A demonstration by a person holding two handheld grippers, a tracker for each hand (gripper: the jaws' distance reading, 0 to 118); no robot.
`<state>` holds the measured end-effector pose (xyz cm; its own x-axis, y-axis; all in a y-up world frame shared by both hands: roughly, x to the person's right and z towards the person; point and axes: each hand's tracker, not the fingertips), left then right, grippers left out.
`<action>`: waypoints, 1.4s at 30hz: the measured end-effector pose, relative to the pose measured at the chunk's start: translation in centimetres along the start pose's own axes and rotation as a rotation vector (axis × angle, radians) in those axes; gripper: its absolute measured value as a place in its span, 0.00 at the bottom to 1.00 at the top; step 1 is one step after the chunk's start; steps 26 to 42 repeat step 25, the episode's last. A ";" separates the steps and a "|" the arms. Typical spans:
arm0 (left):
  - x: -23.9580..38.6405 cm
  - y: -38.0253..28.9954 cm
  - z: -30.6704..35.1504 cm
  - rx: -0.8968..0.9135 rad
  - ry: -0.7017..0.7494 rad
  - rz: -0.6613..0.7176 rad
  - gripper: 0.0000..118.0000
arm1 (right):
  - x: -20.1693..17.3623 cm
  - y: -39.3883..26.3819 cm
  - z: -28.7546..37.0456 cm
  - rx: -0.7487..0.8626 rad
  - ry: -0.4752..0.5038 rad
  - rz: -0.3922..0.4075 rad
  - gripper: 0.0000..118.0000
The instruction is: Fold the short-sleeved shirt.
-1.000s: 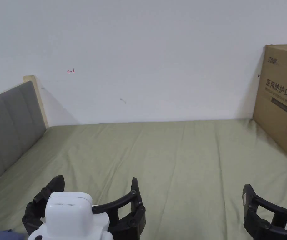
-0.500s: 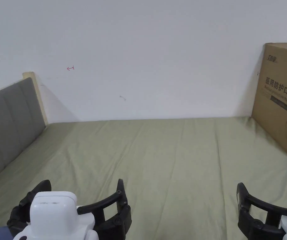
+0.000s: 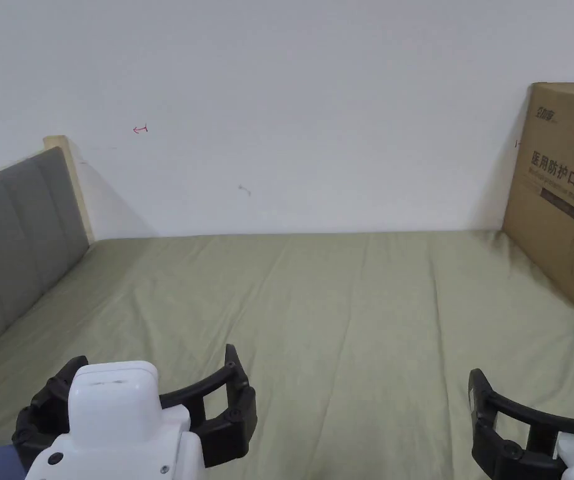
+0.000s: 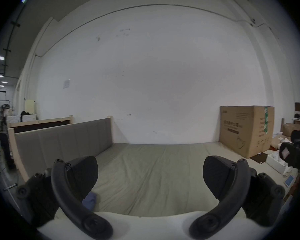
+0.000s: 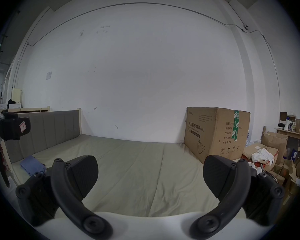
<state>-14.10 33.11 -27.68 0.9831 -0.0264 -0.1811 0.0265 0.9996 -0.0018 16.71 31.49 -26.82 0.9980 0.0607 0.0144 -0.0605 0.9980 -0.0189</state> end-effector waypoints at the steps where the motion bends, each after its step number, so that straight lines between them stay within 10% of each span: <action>1: 0.0 0.0 0.0 -0.001 -0.003 0.013 1.00 | 0.0 0.0 -0.1 -0.004 0.001 0.001 1.00; 42: -0.1 2.4 -0.8 -0.185 -0.077 0.204 1.00 | 0.2 -0.7 -0.3 -0.036 0.019 -0.006 1.00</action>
